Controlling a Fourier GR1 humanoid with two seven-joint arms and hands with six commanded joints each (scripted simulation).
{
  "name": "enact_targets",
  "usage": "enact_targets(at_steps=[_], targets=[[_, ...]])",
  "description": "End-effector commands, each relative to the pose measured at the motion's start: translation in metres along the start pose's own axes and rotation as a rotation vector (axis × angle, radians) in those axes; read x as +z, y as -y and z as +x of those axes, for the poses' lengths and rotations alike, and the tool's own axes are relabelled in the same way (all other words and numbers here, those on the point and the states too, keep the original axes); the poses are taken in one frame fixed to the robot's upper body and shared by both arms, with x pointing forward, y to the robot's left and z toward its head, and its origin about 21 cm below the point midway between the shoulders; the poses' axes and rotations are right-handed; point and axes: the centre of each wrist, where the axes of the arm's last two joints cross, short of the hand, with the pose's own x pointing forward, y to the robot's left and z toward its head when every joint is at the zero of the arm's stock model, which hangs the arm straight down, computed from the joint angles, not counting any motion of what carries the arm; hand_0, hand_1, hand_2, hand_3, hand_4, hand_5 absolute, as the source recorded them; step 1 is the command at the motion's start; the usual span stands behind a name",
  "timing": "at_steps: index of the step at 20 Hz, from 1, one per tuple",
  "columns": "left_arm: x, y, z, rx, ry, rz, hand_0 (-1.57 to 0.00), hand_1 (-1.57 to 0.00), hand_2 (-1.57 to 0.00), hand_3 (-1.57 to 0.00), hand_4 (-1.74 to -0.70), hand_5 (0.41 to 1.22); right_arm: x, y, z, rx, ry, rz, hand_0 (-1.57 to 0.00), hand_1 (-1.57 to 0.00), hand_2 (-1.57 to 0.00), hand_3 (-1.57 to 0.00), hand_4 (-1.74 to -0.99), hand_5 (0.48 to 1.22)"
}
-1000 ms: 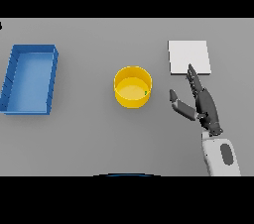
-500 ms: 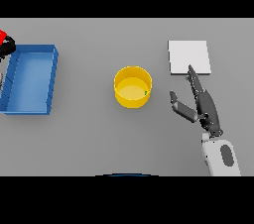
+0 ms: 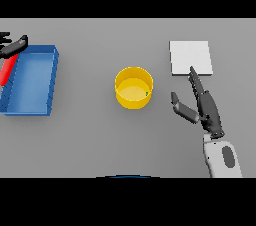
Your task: Pick up the red beaker and tilt it to pour out 1 green nut into yellow bowl. Pick up the yellow bowl and place it on the metallic measuring scale.
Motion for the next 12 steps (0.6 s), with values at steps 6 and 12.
enact_targets(at_steps=[6,12], targets=[[-0.002,0.003,0.002,-0.083,-0.013,-0.005,-0.1,-0.09,-0.08,-0.05,-0.75,0.655,-0.001,-0.004,0.002,0.03,0.005,-0.004,0.0,0.0,0.0,0.0,-1.3,0.717],[-0.001,0.008,0.0,-0.035,0.017,0.041,-0.03,-0.02,-0.02,-0.01,-0.72,0.675,-0.017,-0.001,0.019,0.185,-0.014,0.015,0.0,0.0,0.0,0.0,-1.222,0.662]])
